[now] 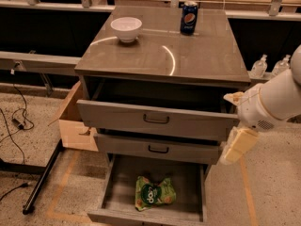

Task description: Pick green rice chip bag from bottom drawer and place on counter

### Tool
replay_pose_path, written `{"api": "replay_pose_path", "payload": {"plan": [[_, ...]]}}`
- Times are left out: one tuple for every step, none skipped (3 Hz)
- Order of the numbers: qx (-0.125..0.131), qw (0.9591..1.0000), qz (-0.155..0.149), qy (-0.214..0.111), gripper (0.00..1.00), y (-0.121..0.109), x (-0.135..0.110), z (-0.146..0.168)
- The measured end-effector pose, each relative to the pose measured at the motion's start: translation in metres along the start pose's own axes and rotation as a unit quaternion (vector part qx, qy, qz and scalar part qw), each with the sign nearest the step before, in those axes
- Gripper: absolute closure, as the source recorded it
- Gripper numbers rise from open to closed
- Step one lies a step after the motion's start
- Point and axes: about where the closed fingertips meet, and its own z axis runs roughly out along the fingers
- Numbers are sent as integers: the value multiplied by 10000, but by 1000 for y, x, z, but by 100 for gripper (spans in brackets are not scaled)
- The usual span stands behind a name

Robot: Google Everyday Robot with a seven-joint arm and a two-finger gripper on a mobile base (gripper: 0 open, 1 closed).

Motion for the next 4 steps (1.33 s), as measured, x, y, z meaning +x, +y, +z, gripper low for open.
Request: {"api": "replay_pose_path", "payload": {"plan": [[39,9995,-169,-272,0,6,6,66],[56,9989,-381,-259,0,15,7,137],[268,9982,-464,-259,0,7,7,146],[268,9982,-464,-259,0,7,7,146]]}}
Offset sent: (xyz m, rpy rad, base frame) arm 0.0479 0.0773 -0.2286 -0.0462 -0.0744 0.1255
